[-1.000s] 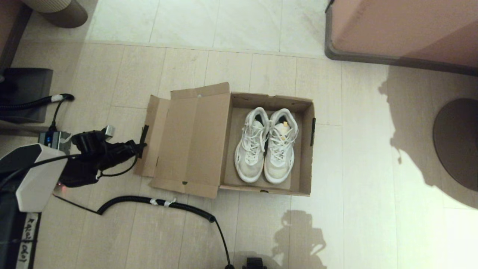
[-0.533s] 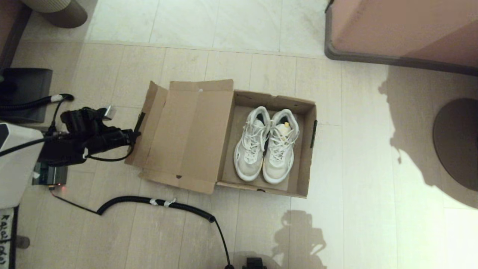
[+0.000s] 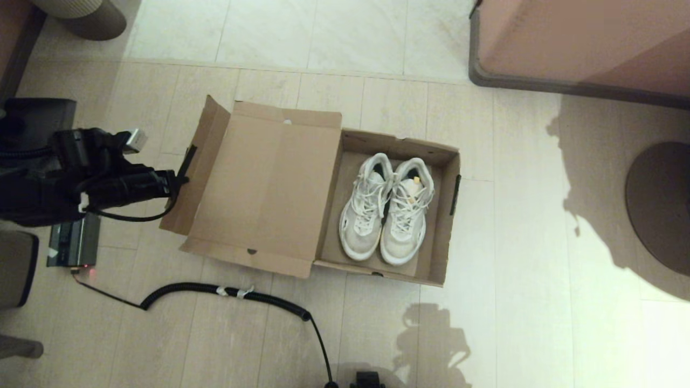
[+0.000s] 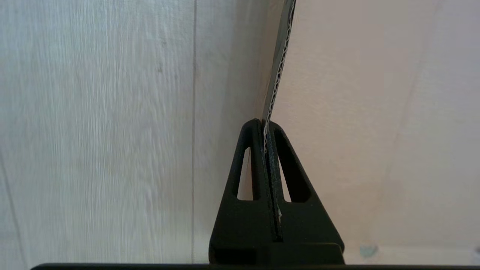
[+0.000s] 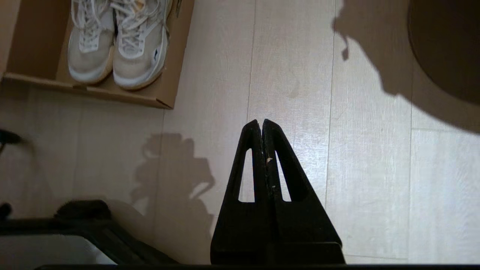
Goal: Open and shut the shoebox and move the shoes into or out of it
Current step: Close the shoe box
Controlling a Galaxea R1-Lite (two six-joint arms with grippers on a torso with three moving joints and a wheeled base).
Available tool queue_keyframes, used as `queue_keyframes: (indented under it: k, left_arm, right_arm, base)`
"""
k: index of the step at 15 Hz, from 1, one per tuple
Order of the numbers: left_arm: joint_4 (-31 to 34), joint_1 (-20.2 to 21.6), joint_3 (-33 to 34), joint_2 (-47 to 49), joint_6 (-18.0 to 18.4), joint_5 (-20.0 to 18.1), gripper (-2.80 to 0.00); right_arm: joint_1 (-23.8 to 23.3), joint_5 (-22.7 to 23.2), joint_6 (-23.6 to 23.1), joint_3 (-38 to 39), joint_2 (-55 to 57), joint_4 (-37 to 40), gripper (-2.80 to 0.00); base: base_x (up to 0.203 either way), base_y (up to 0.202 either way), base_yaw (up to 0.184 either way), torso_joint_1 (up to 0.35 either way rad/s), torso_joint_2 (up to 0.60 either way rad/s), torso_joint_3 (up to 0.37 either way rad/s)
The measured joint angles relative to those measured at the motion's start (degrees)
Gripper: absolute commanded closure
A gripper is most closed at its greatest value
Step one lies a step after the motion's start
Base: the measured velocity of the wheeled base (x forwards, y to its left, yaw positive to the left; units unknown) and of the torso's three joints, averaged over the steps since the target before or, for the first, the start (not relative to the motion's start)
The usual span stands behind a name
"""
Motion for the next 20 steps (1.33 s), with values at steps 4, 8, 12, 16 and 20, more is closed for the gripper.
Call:
queue_keyframes:
  k: [4, 8, 12, 16, 20]
  left_arm:
    - [-0.1, 0.6, 5.7, -6.6, 0.0, 0.7, 0.0]
    - [0.0, 0.8, 8.6, -11.0, 0.0, 0.8, 0.0]
    - [-0.4, 1.4, 10.9, -13.6, 0.0, 0.7, 0.0]
    - [-0.1, 1.7, 12.2, -15.3, -0.3, 0.7, 0.0]
    - [-0.3, 1.7, 13.8, -16.2, -0.3, 0.7, 0.0]
  right_arm:
    - [0.0, 2.4, -6.5, -0.7, 0.1, -0.1, 0.0]
    - [-0.1, 2.5, -1.3, -15.3, 9.4, 0.5, 0.0]
    - [0.0, 3.5, 10.1, -30.9, 38.3, -1.7, 0.0]
    - [2.1, 4.0, 15.9, -38.0, 74.5, -17.5, 0.0]
    - [4.6, 4.1, 19.1, -42.9, 103.9, -39.6, 0.0]
  base:
    - [0.0, 0.0, 0.0, 0.0, 0.0, 0.0]
    - [0.0, 0.0, 0.0, 0.0, 0.0, 0.0]
    - [0.0, 0.0, 0.0, 0.0, 0.0, 0.0]
    - [0.0, 0.0, 0.0, 0.0, 0.0, 0.0]
    - [0.0, 0.0, 0.0, 0.0, 0.0, 0.0]
